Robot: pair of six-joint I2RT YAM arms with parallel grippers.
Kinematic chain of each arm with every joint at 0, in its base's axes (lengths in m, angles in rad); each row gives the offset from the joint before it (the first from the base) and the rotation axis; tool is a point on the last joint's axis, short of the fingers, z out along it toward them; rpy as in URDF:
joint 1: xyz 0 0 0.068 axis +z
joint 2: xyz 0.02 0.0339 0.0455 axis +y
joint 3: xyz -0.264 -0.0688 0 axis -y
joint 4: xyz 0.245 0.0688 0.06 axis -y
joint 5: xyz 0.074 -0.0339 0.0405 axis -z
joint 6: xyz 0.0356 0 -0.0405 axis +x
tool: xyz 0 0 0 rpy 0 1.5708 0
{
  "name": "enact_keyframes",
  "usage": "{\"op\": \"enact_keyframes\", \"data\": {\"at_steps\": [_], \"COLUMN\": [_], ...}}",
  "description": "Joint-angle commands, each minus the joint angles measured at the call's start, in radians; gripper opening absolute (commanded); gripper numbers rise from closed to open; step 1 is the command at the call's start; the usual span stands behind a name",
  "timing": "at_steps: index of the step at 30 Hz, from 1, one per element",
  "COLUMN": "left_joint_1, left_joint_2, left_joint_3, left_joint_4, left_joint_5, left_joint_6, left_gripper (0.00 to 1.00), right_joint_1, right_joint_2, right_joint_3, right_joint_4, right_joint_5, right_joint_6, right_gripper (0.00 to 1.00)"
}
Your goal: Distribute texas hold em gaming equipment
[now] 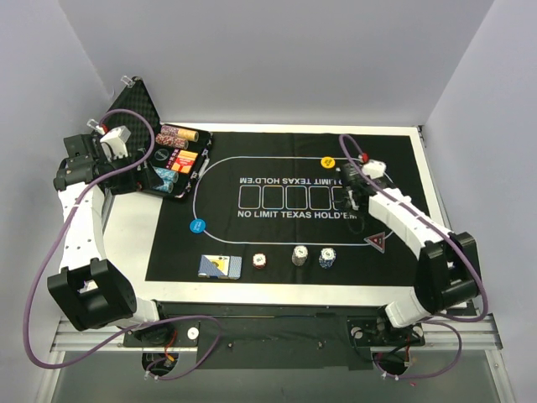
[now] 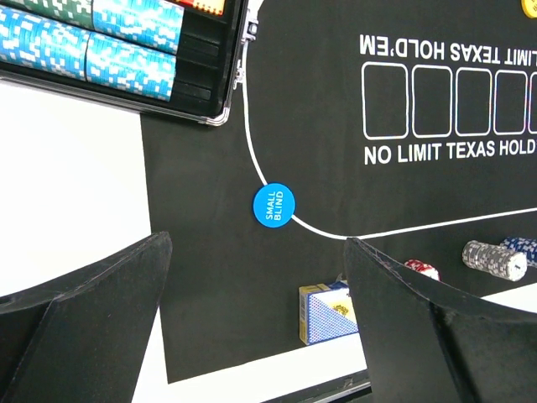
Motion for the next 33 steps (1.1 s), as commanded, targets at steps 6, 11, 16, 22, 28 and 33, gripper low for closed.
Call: {"op": "enact_keyframes", "data": {"at_steps": [6, 11, 16, 22, 28, 33], "left_joint_1": [0.007, 0.007, 0.008, 0.010, 0.008, 0.010], "left_joint_2": [-0.048, -0.059, -0.074, -0.082, -0.081, -0.084], "left_joint_3": [-0.019, -0.025, -0.039, -0.044, -0.040, -0.037], "left_joint_4": [-0.032, -0.045, -0.043, -0.037, -0.031, -0.034], "left_joint_5": [0.059, 0.052, 0.030, 0.027, 0.015, -0.003], "left_joint_6": [0.024, 0.022, 0.022, 0.010, 0.002, -0.001], "left_gripper": [0.95, 0.95, 0.95, 0.95, 0.95, 0.95], "right_joint_1": [0.413, 0.604, 0.693, 0.754, 0.780, 0.799], "right_joint_2": [-0.035, 0.136, 0.241, 0.307, 0.351, 0.390], "right_joint_3": [0.265, 0.391, 0.420, 0.408, 0.405, 0.379], "right_joint_4": [-0.043, -0.085, -0.105, -0.083, -0.057, -0.045], "right_joint_5": [-0.095, -0.113, -0.127, -0.146, -0.170, -0.181], "right_joint_6": [-0.086, -0.081, -0.055, -0.048, -0.035, -0.026], "right_gripper": [0.63, 0.63, 0.70, 0.72, 0.68, 0.65]}}
